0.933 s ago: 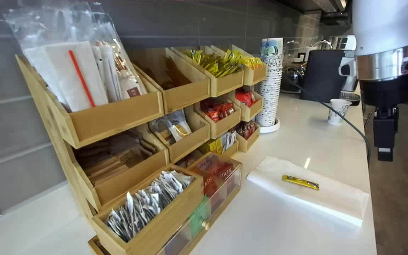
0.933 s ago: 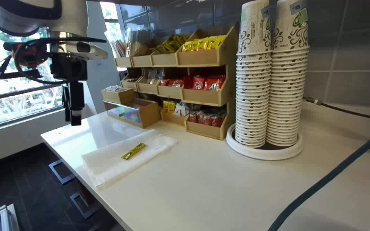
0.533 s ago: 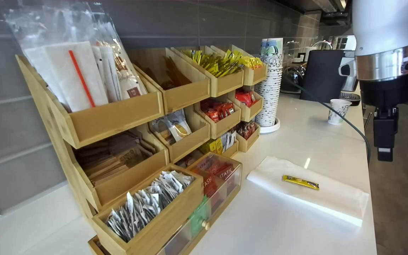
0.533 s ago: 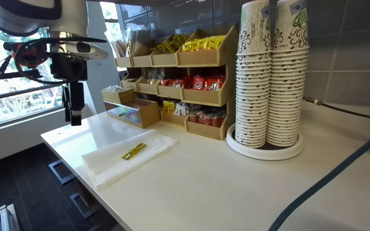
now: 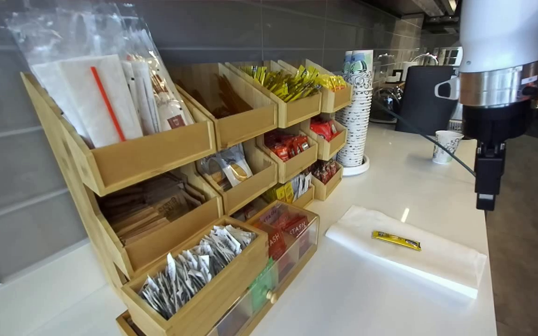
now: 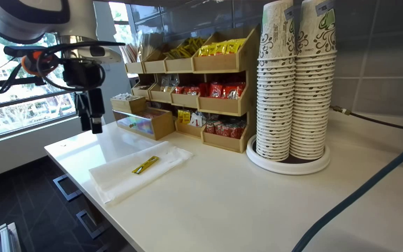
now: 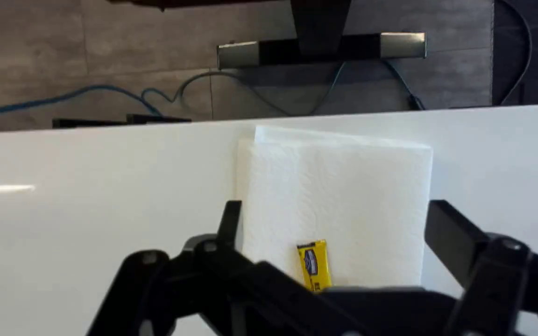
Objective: Press down on the yellow sachet
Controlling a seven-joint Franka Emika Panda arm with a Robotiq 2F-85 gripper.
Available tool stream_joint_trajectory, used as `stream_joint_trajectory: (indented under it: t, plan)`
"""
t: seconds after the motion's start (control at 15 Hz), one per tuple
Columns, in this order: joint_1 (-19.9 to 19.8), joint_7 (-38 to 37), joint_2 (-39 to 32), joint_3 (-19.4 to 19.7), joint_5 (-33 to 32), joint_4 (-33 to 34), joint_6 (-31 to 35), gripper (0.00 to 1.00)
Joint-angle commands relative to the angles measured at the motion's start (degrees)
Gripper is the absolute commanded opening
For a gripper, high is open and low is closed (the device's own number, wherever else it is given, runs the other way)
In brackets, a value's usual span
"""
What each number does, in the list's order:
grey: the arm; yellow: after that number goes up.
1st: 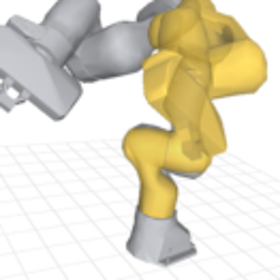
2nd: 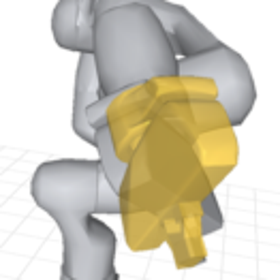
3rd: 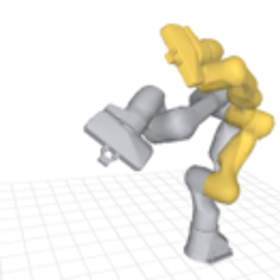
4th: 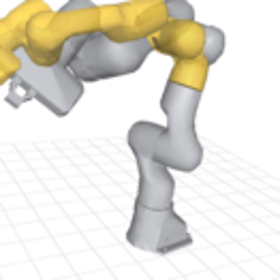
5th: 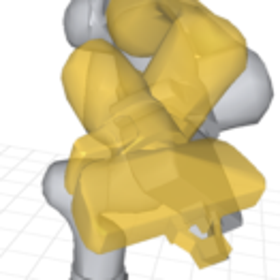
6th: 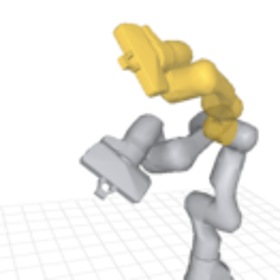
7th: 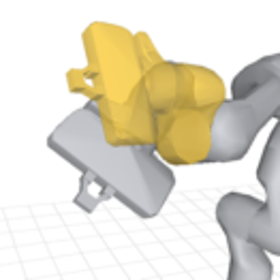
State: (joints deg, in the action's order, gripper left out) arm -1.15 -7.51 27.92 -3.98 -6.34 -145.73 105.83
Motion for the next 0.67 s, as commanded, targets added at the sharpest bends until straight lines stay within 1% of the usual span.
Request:
stream_joint_trajectory:
  t: [0.0,0.2,0.27,0.4,0.47,0.53,0.6]
  plan:
    - [0.5,1.8,-4.7,-0.5,-5.0,0.8,9.3,1.00]
    - [0.4,2.9,-8.1,0.3,-6.9,0.4,19.3,1.00]
    - [0.5,3.2,-9.0,0.6,-6.4,0.2,22.7,1.00]
    - [0.7,3.8,-11.0,1.1,-5.0,0.1,26.9,1.00]
    - [0.7,3.8,-12.4,1.0,-4.5,0.4,26.0,1.00]
    - [0.5,2.6,-10.2,0.5,-5.2,0.1,24.5,1.00]
    - [0.5,2.6,-11.1,0.6,-5.2,0.1,24.8,1.00]
